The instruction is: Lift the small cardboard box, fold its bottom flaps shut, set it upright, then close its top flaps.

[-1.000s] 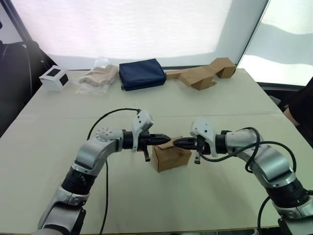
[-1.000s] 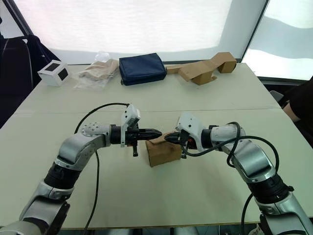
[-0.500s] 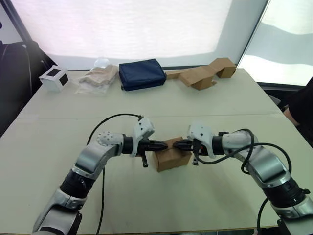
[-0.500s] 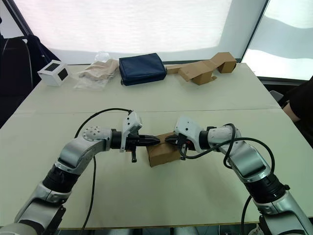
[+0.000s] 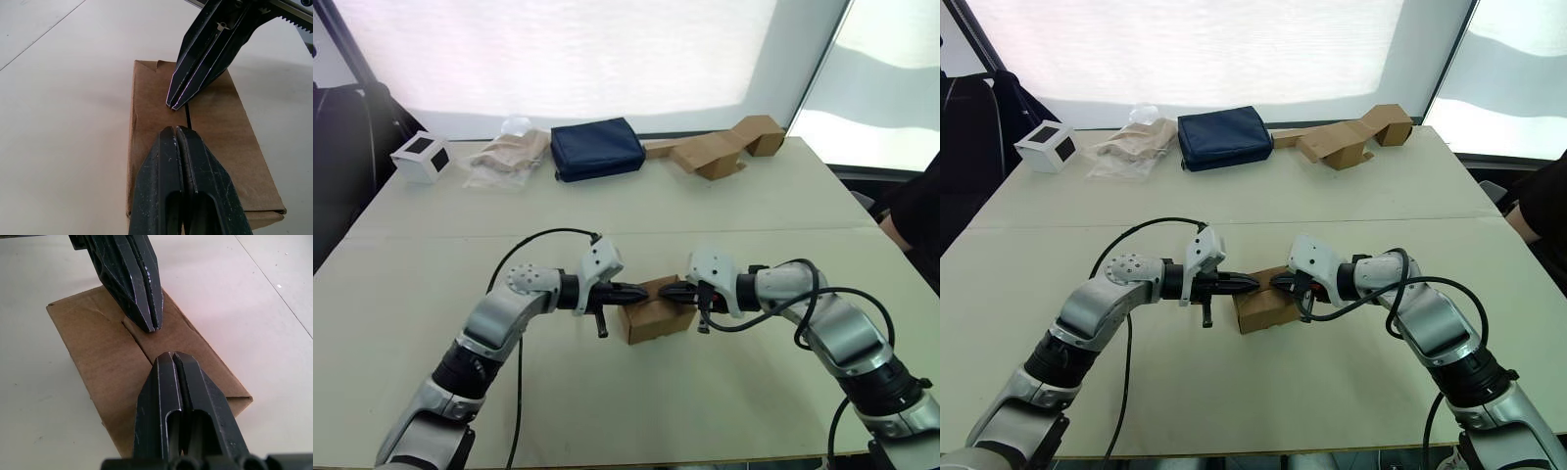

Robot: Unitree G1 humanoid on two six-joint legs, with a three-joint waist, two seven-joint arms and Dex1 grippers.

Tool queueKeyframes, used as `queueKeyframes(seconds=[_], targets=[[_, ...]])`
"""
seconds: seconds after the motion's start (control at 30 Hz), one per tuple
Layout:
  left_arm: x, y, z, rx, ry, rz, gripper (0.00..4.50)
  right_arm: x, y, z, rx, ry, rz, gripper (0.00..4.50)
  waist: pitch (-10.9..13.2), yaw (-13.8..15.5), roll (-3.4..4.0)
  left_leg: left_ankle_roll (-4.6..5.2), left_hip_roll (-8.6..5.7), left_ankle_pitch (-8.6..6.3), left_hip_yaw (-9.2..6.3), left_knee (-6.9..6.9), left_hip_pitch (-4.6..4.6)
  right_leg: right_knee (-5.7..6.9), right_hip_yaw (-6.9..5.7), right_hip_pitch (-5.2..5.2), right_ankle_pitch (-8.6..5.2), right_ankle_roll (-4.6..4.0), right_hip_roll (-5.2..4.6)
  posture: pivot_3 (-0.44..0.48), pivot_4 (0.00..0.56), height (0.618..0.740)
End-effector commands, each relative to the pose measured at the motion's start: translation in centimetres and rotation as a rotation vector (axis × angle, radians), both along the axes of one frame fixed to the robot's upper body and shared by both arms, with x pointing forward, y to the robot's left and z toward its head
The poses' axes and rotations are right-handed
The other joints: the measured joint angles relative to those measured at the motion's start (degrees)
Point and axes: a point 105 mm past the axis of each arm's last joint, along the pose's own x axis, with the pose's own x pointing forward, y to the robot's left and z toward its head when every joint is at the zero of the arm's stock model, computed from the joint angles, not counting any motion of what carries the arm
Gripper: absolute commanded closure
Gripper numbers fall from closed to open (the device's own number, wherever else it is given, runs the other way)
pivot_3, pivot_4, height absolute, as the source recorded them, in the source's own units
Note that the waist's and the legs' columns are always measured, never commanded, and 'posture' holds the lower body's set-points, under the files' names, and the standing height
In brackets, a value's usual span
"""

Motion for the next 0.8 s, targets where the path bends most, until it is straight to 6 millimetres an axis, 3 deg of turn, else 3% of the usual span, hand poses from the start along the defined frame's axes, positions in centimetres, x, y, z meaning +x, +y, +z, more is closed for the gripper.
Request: queueKeyframes(seconds=[0.03,0.1,0.2,0.3,0.43,0.53,0.7,0.8], targets=[[0.1,0.2,0.4,-0.012,-0.014,0.011,4.46,0.0,0.0,0.2,0.003,-0.009,0.001,4.50,0.00,0.00,0.00,0.00,0.00,0.00,0.00,0.00,0.00,0.00,0.00,0.00,0.00,0.00,0.00,0.000,0.150,0.740],[0.2,0.5,1.1,-0.045,-0.018,0.023,4.46,0.0,-0.1,0.5,0.024,-0.012,-0.006,4.50,0.00,0.00,0.00,0.00,0.00,0.00,0.00,0.00,0.00,0.00,0.00,0.00,0.00,0.00,0.00,0.000,0.150,0.740],[1.1,2.0,3.3,-0.124,-0.017,0.095,4.46,0.6,-0.6,2.9,0.153,-0.045,-0.056,4.50,0.00,-0.08,0.00,0.00,0.02,0.00,0.00,0.00,0.00,0.00,0.00,-0.01,0.00,0.00,-0.01,0.000,0.150,0.740],[1.7,4.1,3.4,-0.116,-0.009,0.167,4.46,0.6,-1.0,3.9,0.219,-0.041,-0.090,4.50,0.00,-0.10,0.00,0.00,0.03,0.00,-0.01,0.00,0.00,0.01,0.00,-0.01,0.00,0.00,-0.01,0.000,0.150,0.740],[0.8,5.7,2.0,-0.077,0.038,0.196,4.46,0.3,-1.9,4.1,0.262,-0.018,-0.142,4.50,0.00,-0.02,0.00,0.00,0.03,0.00,-0.01,-0.01,0.00,0.00,0.00,-0.01,0.00,0.00,-0.04,0.000,0.150,0.740],[-0.3,5.9,0.5,-0.046,0.076,0.193,4.46,0.1,-3.2,2.8,0.210,-0.003,-0.198,4.50,0.00,0.08,0.00,0.00,0.02,0.00,0.00,-0.02,-0.01,-0.01,0.00,-0.01,0.00,0.00,-0.07,0.000,0.150,0.740],[-1.7,5.1,-1.9,-0.012,0.125,0.170,4.46,-0.2,-5.8,-1.1,0.026,0.031,-0.282,4.50,0.00,0.08,0.00,0.00,-0.03,0.00,0.01,-0.02,-0.01,-0.02,0.01,0.02,0.00,0.00,-0.13,0.000,0.150,0.740],[-1.7,4.3,-2.4,-0.010,0.130,0.155,4.46,-0.7,-5.5,-2.1,0.017,0.059,-0.267,4.50,-0.01,-0.05,0.03,0.00,0.04,0.00,0.01,-0.02,0.05,0.00,0.03,0.03,0.00,0.00,0.01,0.000,0.150,0.740]])
